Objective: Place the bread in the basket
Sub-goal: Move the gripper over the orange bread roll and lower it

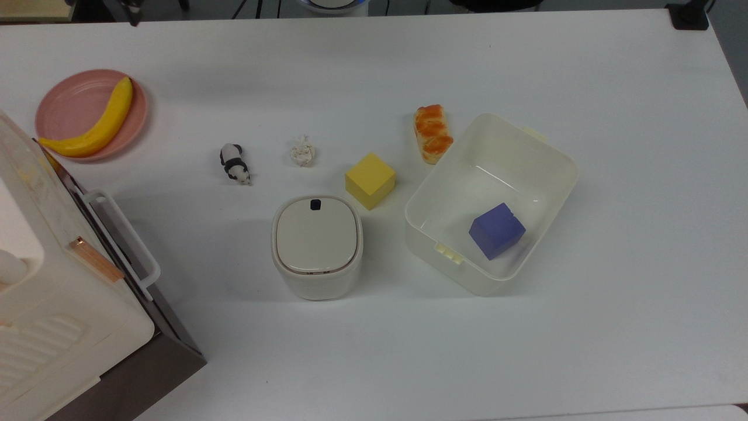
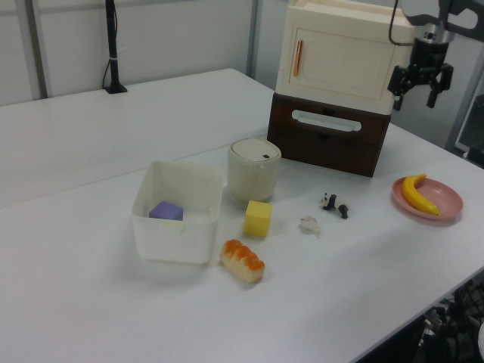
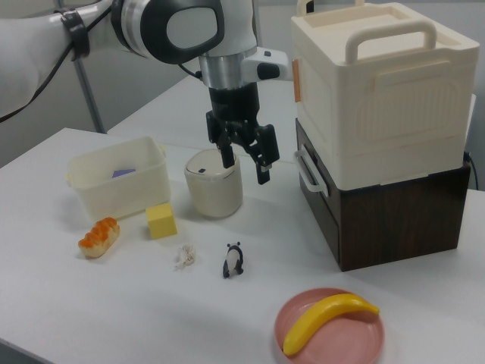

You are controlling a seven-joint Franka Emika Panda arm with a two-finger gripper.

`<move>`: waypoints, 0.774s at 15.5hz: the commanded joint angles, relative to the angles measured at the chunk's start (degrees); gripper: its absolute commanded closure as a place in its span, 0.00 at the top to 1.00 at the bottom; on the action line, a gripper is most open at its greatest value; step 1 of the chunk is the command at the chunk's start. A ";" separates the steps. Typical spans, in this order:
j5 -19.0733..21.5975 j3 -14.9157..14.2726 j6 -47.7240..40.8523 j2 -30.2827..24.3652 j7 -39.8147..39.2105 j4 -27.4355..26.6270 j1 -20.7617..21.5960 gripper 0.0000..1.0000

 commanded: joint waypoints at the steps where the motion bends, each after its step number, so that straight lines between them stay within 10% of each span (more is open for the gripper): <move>1: 0.33 -0.24 -0.57 0.76 -2.52 -0.97 2.47 1.00; 12: 6.21 -0.24 -10.32 2.44 -3.85 -3.24 21.01 1.00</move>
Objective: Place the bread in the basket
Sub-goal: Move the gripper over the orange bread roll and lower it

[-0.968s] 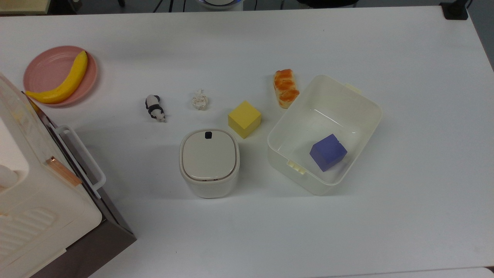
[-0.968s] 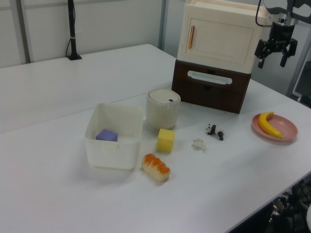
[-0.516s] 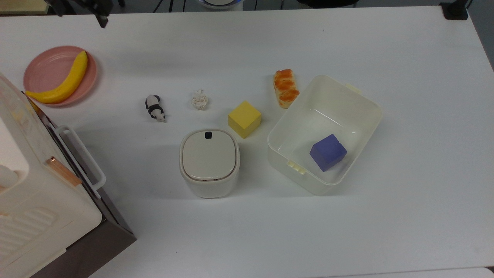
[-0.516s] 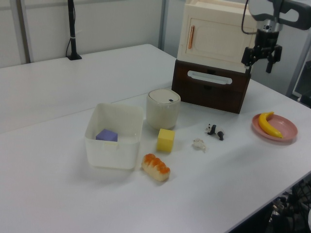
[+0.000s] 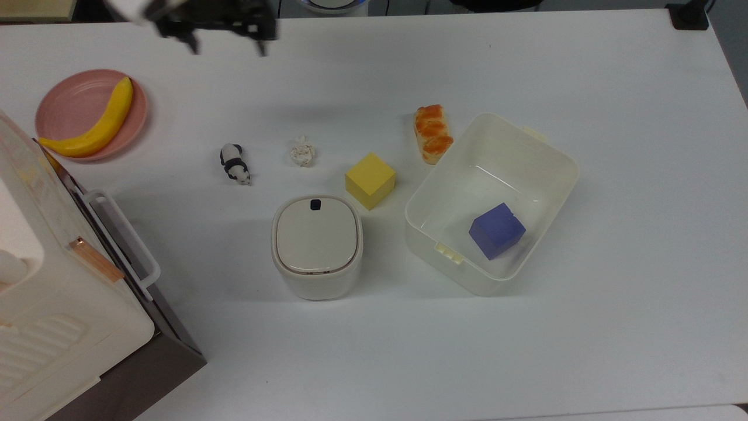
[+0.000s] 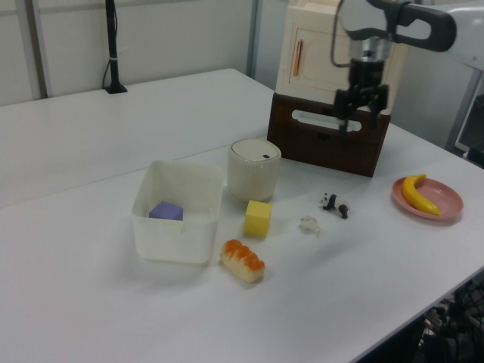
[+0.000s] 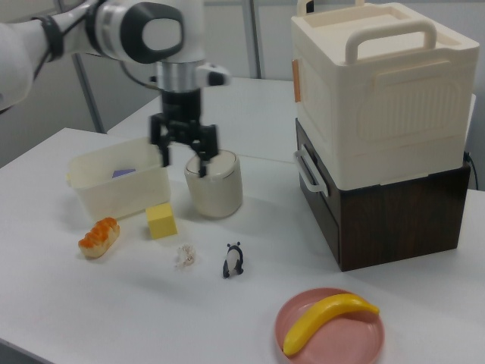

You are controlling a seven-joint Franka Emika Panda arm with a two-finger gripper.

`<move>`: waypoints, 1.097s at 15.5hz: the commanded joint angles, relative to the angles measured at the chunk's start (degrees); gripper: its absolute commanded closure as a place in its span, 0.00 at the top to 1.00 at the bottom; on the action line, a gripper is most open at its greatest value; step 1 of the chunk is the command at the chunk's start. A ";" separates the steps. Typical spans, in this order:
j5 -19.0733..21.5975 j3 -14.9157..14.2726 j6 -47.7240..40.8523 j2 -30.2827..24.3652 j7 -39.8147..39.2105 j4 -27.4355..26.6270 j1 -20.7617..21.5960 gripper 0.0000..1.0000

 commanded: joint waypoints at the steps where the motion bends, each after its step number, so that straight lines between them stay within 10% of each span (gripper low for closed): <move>1: 3.82 -0.82 -2.99 -0.68 -0.75 -4.01 9.16 1.00; 17: 5.24 -0.82 31.19 8.18 16.21 -23.09 32.11 1.00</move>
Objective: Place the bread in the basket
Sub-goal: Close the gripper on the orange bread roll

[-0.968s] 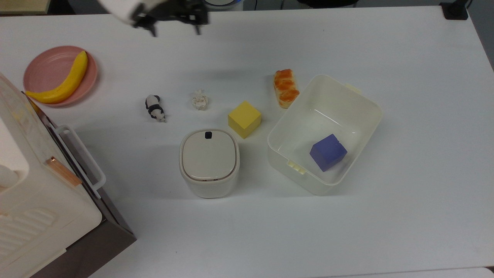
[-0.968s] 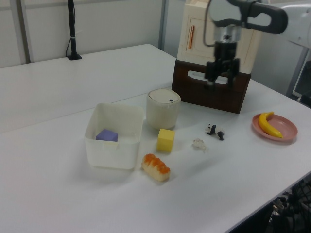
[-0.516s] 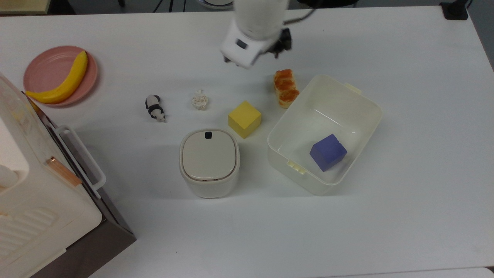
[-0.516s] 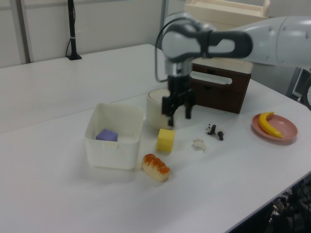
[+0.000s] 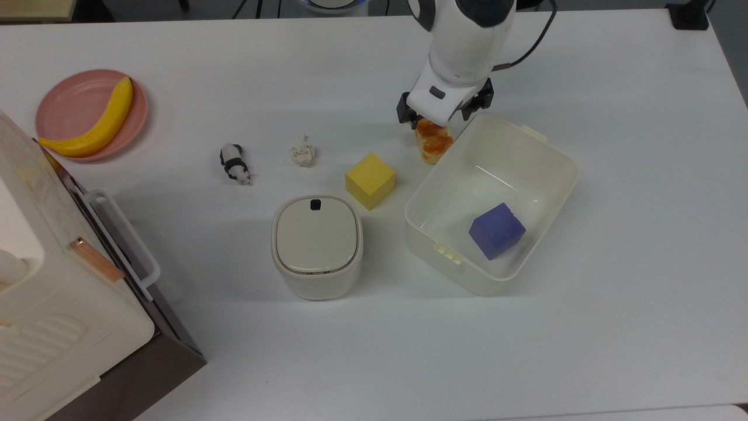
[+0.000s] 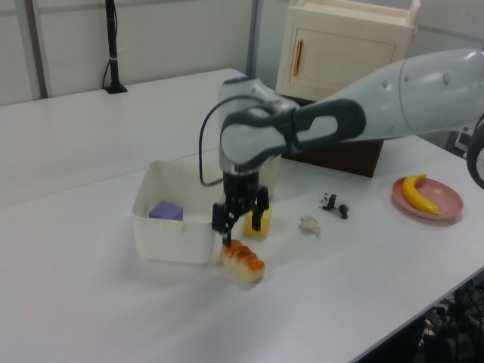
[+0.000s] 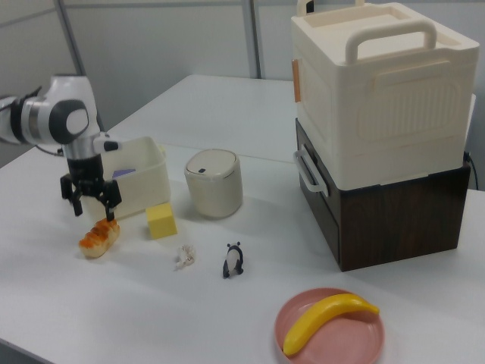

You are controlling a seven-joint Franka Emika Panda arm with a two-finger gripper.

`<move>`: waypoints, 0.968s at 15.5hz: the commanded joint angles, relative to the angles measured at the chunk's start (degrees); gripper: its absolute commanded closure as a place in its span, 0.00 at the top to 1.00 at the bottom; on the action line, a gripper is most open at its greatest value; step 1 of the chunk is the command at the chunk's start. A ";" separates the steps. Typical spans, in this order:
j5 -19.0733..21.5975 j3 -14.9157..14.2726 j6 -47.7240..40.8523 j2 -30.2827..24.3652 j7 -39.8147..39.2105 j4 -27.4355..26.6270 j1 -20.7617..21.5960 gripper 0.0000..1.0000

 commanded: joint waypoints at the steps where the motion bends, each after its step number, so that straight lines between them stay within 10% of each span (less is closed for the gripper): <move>1: 1.07 -1.17 5.25 3.67 0.65 -2.66 3.56 1.00; 4: 0.81 -1.17 7.71 7.89 0.22 -2.22 3.74 0.92; 10: 0.37 -1.26 3.60 5.62 -6.01 -2.13 3.31 0.23; 15: 0.80 -1.52 -6.49 -1.41 -9.97 0.32 1.11 0.13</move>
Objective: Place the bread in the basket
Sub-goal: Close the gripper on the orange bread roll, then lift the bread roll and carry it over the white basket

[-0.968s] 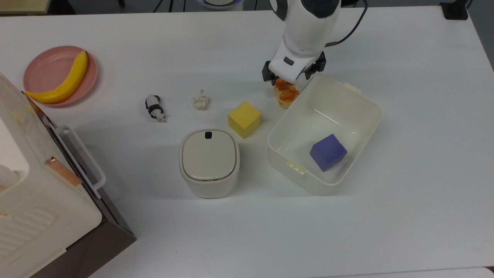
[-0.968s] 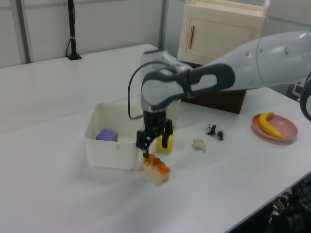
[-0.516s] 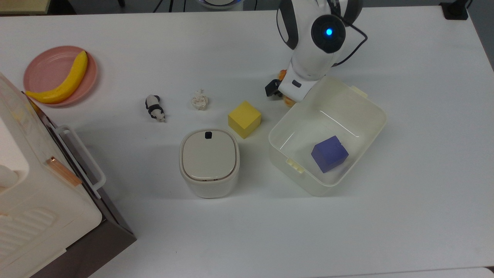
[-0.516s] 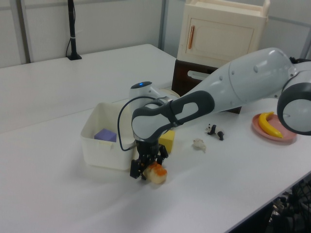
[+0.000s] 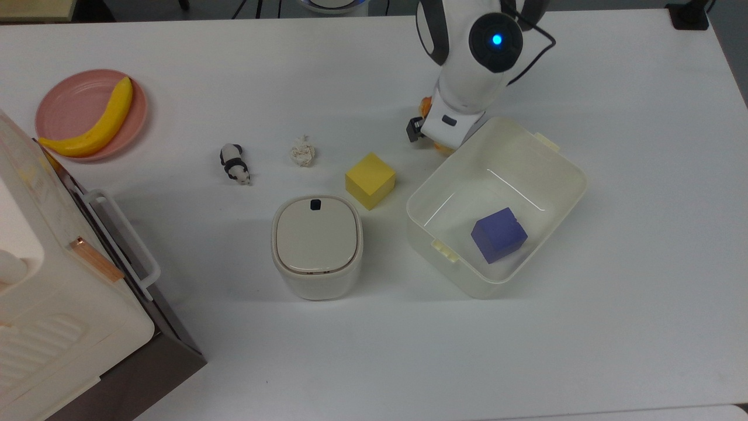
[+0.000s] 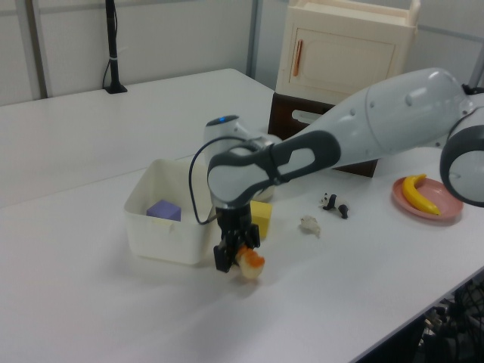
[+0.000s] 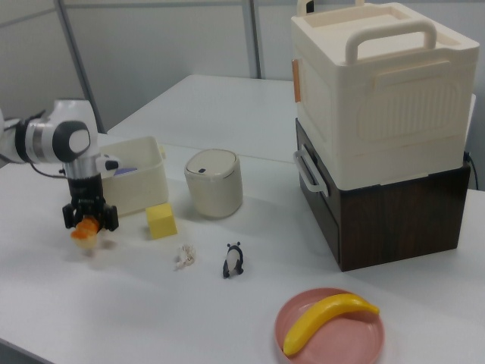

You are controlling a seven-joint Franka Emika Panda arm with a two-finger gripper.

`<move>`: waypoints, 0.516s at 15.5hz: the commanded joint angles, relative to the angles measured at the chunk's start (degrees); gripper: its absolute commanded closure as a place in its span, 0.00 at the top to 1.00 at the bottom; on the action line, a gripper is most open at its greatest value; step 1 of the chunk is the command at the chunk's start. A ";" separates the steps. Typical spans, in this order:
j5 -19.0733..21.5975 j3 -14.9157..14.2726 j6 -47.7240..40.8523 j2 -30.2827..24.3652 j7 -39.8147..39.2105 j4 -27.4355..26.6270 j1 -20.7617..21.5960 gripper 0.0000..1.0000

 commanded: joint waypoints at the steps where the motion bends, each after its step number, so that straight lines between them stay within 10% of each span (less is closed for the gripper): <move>1: 1.00 -0.78 -9.77 -6.84 -3.91 2.71 -1.67 0.13; 8: 9.70 -1.22 -11.22 -5.01 8.96 16.07 -5.72 0.14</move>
